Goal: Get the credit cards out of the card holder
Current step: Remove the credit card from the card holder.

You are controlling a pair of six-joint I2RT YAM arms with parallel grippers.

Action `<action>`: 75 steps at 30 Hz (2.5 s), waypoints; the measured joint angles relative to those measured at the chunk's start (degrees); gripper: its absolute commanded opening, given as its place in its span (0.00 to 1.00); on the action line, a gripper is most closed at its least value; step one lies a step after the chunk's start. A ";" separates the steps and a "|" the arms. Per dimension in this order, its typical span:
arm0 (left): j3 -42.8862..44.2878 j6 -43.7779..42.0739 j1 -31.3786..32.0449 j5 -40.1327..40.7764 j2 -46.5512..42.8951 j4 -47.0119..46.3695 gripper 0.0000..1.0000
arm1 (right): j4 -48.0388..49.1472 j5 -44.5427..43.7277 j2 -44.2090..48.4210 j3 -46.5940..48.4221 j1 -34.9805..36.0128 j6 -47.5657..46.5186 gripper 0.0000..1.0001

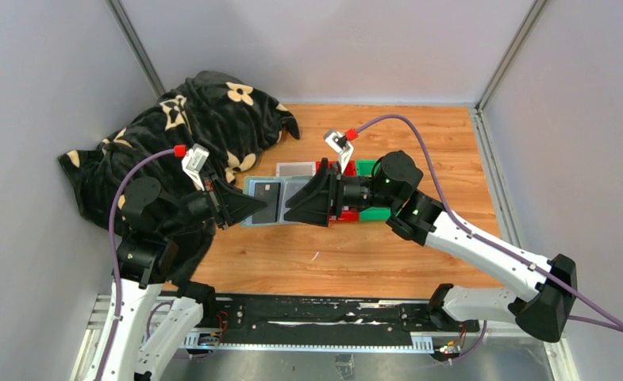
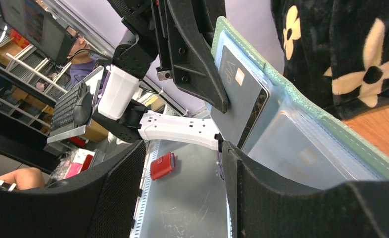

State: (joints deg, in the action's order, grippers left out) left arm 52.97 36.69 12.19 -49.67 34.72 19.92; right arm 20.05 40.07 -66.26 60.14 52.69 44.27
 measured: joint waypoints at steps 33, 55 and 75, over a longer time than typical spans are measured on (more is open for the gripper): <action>-2.95 8.50 -0.26 -5.38 -2.38 -11.67 0.03 | 6.08 2.25 -6.36 0.04 0.17 5.75 0.12; -3.15 13.11 -0.35 -7.82 -1.86 -14.82 0.13 | 10.60 0.59 -2.86 -4.92 0.46 6.75 0.00; -3.30 15.02 -0.07 -7.69 -1.84 -16.65 0.00 | 16.09 0.15 -2.62 -6.45 0.44 9.99 0.18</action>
State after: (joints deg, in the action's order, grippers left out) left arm 49.67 51.70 12.12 -57.36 32.88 3.27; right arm 36.14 40.23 -68.88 53.69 53.12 54.26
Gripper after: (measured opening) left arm 0.138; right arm 0.241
